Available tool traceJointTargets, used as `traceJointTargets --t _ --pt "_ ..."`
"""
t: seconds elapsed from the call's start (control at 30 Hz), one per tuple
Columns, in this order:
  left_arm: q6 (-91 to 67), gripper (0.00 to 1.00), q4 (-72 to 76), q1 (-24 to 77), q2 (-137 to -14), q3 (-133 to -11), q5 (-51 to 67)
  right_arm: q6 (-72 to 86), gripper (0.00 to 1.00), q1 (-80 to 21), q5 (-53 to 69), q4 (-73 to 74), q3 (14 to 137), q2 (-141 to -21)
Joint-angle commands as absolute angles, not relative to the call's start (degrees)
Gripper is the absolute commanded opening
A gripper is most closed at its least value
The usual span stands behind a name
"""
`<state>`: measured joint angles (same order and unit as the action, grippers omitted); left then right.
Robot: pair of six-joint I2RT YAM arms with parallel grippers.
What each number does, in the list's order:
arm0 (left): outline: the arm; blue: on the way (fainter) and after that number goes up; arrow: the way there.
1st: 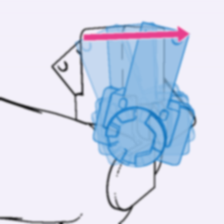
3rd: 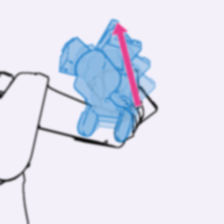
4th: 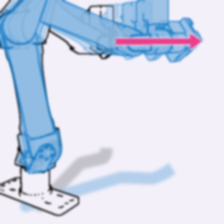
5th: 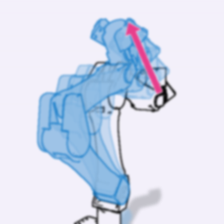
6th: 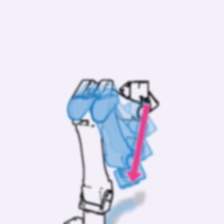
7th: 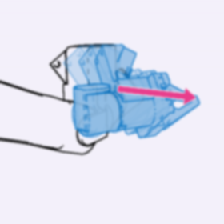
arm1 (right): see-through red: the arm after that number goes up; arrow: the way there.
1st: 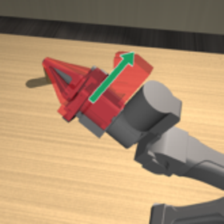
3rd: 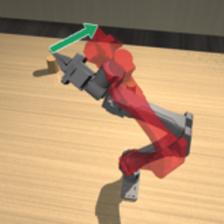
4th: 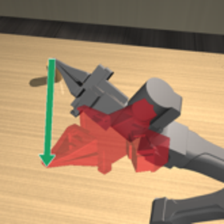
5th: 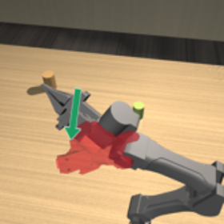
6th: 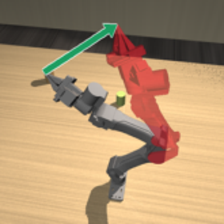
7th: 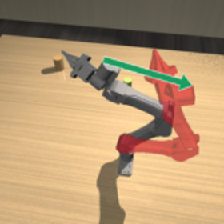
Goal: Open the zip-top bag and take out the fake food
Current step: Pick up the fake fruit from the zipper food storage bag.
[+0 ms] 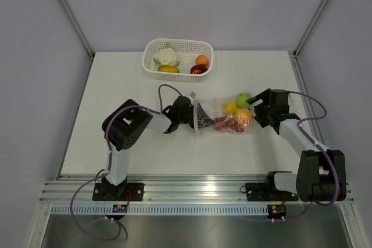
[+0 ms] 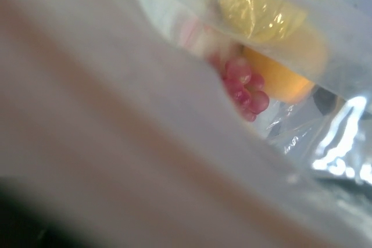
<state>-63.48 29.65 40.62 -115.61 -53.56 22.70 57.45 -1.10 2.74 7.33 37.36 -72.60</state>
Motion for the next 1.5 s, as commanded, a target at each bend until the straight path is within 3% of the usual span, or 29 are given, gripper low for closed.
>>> traceJointTargets --t 0.0,0.17,0.77,1.0,1.2,1.23,1.27,1.33,1.47 --pt "-63.4 0.34 30.8 41.0 -115.0 -55.3 21.8 58.3 0.95 -1.0 4.5 4.9 37.3 -71.4" --pt "-63.8 0.30 31.5 41.0 -115.1 -55.5 21.6 58.2 0.95 -1.1 4.6 4.8 37.3 -71.4" --pt "-63.8 0.02 32.2 40.4 -115.3 -56.8 21.3 58.3 0.94 -1.0 5.3 4.1 37.0 -71.5" --pt "-63.8 0.00 32.3 40.2 -114.6 -56.5 22.3 58.1 0.92 -1.1 4.8 4.2 37.3 -71.9" --pt "-63.5 0.00 32.5 39.3 -112.2 -55.1 22.5 57.8 0.46 -1.0 3.4 4.6 37.4 -72.1" --pt "-63.6 0.00 32.7 39.1 -111.8 -54.8 22.7 57.8 0.29 -1.0 3.2 4.7 37.4 -72.0" --pt "-63.8 0.00 32.8 38.8 -111.6 -54.5 22.8 57.8 0.23 -1.0 2.6 5.3 37.5 -71.9" --pt "-63.9 0.00 33.4 38.3 -111.3 -54.1 23.5 58.1 0.15 -1.0 2.0 5.5 37.5 -72.0" --pt "-64.3 0.00 34.2 37.1 -110.1 -52.8 24.2 58.2 0.11 -1.0 0.5 7.0 38.1 -72.0"
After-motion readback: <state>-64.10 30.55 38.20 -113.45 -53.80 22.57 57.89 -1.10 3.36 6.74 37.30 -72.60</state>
